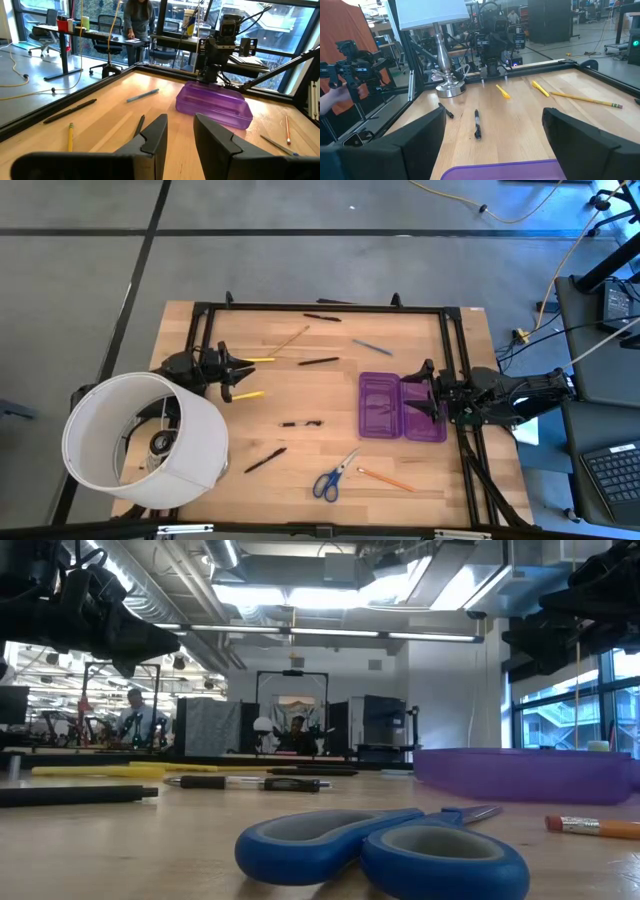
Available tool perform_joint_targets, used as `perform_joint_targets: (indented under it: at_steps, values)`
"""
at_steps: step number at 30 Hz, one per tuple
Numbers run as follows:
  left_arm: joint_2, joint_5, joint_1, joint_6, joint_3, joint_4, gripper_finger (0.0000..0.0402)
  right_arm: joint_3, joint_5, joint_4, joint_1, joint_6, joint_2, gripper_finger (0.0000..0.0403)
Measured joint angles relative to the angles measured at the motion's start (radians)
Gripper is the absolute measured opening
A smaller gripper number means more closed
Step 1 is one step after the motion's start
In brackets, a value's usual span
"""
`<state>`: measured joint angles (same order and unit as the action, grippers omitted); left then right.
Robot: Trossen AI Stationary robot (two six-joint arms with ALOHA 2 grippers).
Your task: Pick & place school supplies into a supply box
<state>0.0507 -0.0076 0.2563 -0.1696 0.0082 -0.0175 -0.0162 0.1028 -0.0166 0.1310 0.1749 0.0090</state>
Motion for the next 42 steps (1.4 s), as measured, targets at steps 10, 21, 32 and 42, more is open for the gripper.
perform_joint_targets:
  at_steps: [10, 21, 32, 42]
  values:
    - [0.000, 0.000, 0.000, 0.000, 0.000, -0.001, 0.0088, 0.000, 0.000, 0.000, 0.000, 0.003, 0.000, 0.0334]
    - [0.000, 0.000, 0.000, 0.000, 0.000, -0.001, 0.0088, 0.000, 0.000, 0.000, 0.000, 0.029, 0.000, 0.0334]
    - [0.000, -0.009, 0.001, 0.028, 0.000, -0.033, 0.0089, 0.000, -0.017, 0.000, 0.000, 0.103, 0.000, 0.0334]
    - [0.000, -0.130, 0.001, 0.032, 0.000, -0.039, 0.0146, 0.000, -0.023, 0.000, 0.000, 0.182, 0.000, 0.0334]
